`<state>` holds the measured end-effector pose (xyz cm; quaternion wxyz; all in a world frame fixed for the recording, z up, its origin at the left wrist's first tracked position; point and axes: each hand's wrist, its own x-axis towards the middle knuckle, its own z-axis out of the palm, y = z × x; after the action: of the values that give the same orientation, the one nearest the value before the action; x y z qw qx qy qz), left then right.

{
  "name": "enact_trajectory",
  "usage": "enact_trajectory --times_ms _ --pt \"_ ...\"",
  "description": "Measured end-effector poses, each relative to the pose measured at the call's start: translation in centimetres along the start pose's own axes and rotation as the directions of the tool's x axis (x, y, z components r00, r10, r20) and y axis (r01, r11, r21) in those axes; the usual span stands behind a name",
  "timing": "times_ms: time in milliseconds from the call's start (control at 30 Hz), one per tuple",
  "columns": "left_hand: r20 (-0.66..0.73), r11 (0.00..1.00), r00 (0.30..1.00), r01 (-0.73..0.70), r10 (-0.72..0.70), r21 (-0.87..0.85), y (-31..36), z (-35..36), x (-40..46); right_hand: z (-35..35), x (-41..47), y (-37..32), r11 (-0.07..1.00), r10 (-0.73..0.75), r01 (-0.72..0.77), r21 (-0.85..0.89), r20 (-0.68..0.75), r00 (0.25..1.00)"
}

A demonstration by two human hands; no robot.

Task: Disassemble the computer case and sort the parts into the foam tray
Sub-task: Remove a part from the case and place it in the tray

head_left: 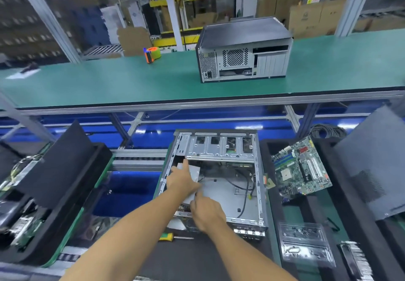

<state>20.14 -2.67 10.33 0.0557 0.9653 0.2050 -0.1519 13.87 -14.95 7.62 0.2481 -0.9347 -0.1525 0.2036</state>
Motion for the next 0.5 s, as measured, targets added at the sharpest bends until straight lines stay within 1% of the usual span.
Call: enact_trajectory --times_ms 100,267,333,433,500 --pt "0.014 1.000 1.000 -0.014 0.015 -0.025 -0.2 -0.7 -0.2 -0.3 0.1 -0.1 1.000 -0.023 0.023 0.004 -0.014 1.000" --pt "-0.053 0.996 0.997 -0.055 0.051 -0.074 -1.1 -2.1 -0.8 -0.6 -0.2 -0.2 0.998 -0.051 0.052 0.031 -0.048 0.998" --pt "-0.054 0.992 0.996 -0.075 0.070 -0.097 -1.5 -3.6 -0.6 -0.6 -0.4 -0.3 0.996 -0.058 0.063 0.061 -0.073 0.996" --pt "-0.046 0.965 0.993 -0.117 0.109 -0.234 -2.2 -6.1 -0.3 -0.6 -0.4 0.0 0.987 -0.050 0.072 0.142 -0.152 0.987" --pt "-0.019 0.928 0.993 -0.119 0.120 -0.352 -3.0 -7.6 -0.1 -0.6 -0.4 0.2 0.967 -0.022 0.073 0.245 -0.205 0.978"
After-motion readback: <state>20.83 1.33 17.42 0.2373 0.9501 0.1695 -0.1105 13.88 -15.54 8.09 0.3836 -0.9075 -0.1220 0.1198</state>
